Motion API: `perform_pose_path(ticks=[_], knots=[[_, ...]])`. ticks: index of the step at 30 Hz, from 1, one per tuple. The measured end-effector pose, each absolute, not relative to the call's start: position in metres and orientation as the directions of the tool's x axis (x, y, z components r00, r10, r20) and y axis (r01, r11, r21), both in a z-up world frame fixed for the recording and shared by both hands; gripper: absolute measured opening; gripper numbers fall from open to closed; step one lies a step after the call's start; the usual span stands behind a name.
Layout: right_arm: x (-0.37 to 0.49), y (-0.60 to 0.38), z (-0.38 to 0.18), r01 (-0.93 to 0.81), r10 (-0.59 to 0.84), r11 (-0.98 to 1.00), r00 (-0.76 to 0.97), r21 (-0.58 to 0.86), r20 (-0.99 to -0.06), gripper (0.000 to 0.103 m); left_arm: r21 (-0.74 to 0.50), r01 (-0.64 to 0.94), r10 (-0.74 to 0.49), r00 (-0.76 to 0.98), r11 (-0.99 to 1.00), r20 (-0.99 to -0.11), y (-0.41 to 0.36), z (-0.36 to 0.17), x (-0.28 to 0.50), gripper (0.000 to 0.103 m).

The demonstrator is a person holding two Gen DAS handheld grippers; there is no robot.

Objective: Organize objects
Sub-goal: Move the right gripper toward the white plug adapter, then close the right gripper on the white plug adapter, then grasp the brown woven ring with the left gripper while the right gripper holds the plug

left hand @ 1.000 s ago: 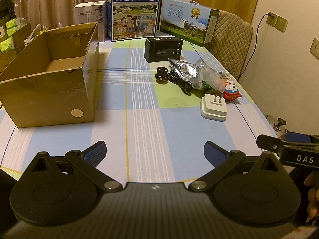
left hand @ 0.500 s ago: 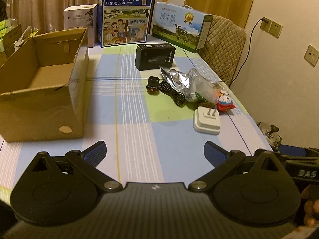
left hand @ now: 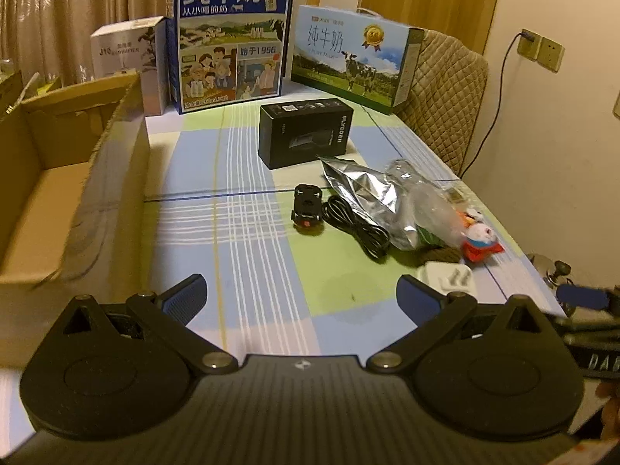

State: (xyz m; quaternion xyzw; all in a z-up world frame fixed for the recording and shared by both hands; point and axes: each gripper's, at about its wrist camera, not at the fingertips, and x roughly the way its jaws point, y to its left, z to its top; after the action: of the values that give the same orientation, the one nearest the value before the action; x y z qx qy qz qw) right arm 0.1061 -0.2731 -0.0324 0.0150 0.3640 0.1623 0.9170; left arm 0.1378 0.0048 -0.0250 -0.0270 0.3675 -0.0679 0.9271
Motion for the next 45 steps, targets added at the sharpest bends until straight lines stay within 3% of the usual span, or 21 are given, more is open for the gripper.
perform_pose_path(ticks=[5,7,18,20,21,32,41,45], knots=[[0.121,-0.259,-0.054,-0.29,0.321,0.943,0.665,0.163,-0.674,0.091,-0.118,0.113,-0.163,0.717,0.987,-0.678,0.007,-0.039,0.159,0.102],[0.129,-0.256,-0.061,-0.285,0.325,0.942,0.656,0.175,-0.681,0.083,-0.128,0.111,-0.169,0.713,0.985,-0.68,0.008,-0.045,0.162,0.102],[0.152,-0.229,-0.086,-0.277,0.29,0.951,0.649,0.136,-0.704,0.079,-0.137,0.134,-0.192,0.669,0.981,-0.718,0.01,-0.062,0.168,0.102],[0.154,-0.226,-0.09,-0.274,0.265,0.956,0.655,0.104,-0.708,0.072,-0.143,0.141,-0.201,0.668,0.98,-0.717,0.009,-0.061,0.168,0.102],[0.153,-0.225,-0.09,-0.275,0.249,0.958,0.665,0.08,-0.704,0.064,-0.146,0.143,-0.204,0.667,0.979,-0.717,0.009,-0.061,0.168,0.102],[0.132,-0.26,-0.078,-0.223,0.204,0.973,0.68,0.066,-0.704,0.063,-0.171,0.175,-0.244,0.652,0.97,-0.718,0.004,-0.061,0.169,0.102],[0.15,-0.3,-0.047,-0.212,0.179,0.976,0.686,0.042,-0.705,0.063,-0.189,0.317,-0.356,0.638,0.929,-0.683,-0.035,-0.067,0.171,0.102],[0.16,-0.315,-0.043,-0.211,0.177,0.977,0.693,0.038,-0.698,0.063,-0.155,0.396,-0.389,0.624,0.905,-0.678,-0.063,-0.07,0.173,0.092]])
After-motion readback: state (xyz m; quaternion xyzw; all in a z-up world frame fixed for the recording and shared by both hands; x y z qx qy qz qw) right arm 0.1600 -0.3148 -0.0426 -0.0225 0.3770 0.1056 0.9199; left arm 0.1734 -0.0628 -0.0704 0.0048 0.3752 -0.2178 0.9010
